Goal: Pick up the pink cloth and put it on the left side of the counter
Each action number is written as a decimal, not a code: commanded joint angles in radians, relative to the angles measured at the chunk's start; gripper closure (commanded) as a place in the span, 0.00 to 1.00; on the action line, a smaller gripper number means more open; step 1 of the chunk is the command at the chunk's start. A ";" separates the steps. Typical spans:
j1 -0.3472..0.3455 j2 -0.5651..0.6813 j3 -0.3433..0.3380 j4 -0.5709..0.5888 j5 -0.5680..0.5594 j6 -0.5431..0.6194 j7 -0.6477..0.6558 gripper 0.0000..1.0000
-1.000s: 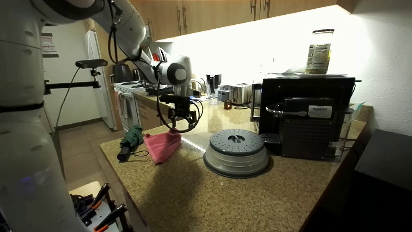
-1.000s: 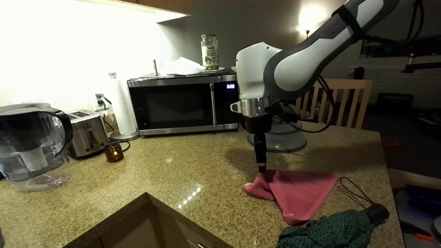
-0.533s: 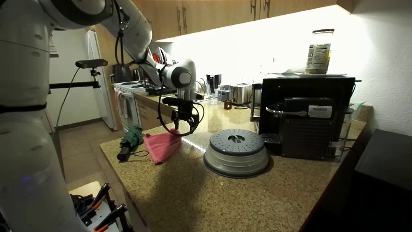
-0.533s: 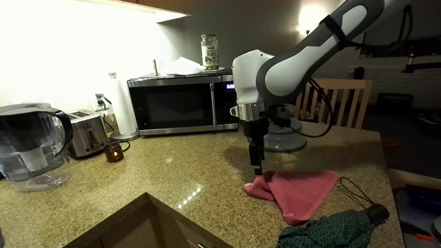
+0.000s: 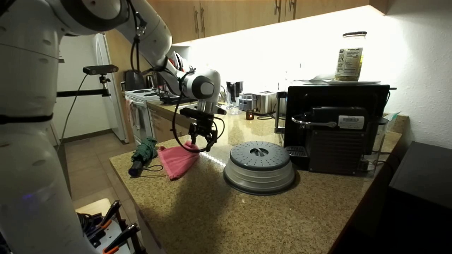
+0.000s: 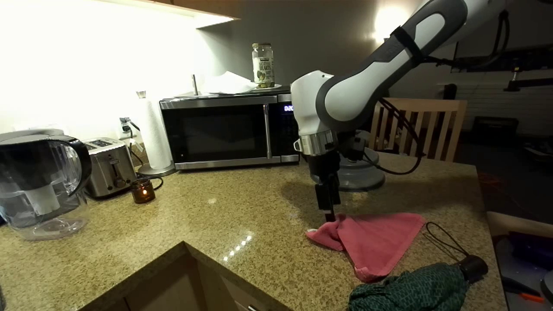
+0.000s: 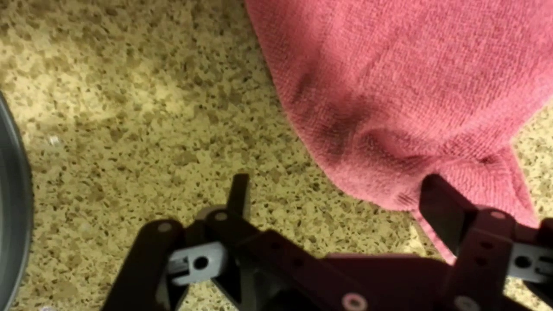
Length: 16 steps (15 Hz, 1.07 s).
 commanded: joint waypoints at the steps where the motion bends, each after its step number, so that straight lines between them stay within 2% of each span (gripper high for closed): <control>1: -0.011 0.026 -0.009 0.032 0.007 -0.060 0.051 0.25; 2: -0.012 0.031 -0.014 0.037 0.008 -0.070 0.061 0.26; 12: -0.017 0.079 -0.049 0.092 0.015 -0.126 0.165 0.92; 16: -0.023 0.086 -0.056 0.104 0.025 -0.135 0.193 0.99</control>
